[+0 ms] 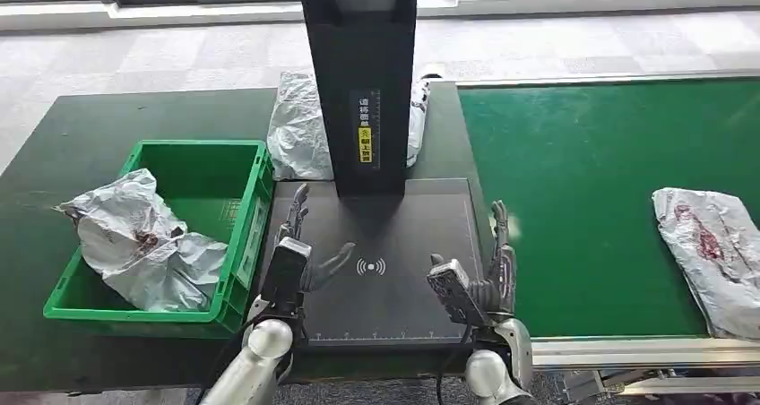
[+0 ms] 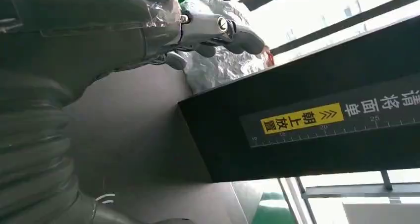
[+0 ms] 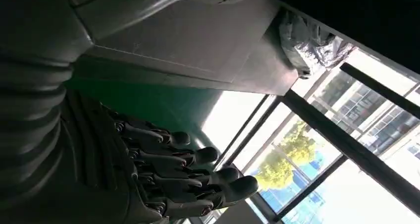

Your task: Moved the parcel from conveyor to table for the left to box.

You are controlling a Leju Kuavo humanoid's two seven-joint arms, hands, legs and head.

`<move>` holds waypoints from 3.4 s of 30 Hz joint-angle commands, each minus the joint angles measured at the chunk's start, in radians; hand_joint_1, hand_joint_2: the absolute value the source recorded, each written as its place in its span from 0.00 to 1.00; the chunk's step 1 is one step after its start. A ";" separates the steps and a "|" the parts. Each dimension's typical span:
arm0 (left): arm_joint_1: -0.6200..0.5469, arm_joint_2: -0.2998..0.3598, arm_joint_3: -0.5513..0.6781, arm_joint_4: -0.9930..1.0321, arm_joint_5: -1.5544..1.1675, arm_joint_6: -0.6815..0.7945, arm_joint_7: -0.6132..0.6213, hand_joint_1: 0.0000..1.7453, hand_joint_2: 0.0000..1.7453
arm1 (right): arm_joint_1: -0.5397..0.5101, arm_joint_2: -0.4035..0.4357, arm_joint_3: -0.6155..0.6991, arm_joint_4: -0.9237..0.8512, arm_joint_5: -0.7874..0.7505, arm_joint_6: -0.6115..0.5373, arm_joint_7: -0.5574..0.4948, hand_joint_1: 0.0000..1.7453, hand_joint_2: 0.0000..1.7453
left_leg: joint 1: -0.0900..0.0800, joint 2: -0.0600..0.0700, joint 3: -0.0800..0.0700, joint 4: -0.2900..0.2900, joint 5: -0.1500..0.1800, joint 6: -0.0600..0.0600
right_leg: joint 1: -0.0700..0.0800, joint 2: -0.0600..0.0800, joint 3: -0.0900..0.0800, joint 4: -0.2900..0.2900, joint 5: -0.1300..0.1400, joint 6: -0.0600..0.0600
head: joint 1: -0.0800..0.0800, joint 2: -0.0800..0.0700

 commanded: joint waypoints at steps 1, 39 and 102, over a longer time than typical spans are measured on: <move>-0.026 0.026 -0.005 0.044 0.018 0.000 -0.014 0.00 1.00 | -0.057 -0.011 -0.001 0.098 -0.017 0.001 -0.006 0.00 1.00 | 0.001 0.000 0.002 -0.001 0.000 0.000 | 0.000 0.004 0.002 -0.002 0.001 -0.001 | 0.000 0.000; -0.013 0.034 0.014 0.069 -0.007 0.007 -0.017 0.00 1.00 | -0.002 -0.087 -0.391 0.069 0.309 -0.122 0.099 0.00 1.00 | 0.000 -0.004 0.002 -0.001 0.000 0.001 | 0.000 0.000 0.003 -0.002 0.000 0.000 | 0.000 0.000; -0.072 0.001 0.012 0.102 -0.006 -0.038 -0.002 0.00 1.00 | -0.096 -0.163 -0.657 0.265 0.907 0.048 0.634 0.00 1.00 | 0.000 0.000 0.000 0.000 -0.001 0.002 | -0.001 0.004 0.001 -0.002 0.001 0.000 | 0.000 0.000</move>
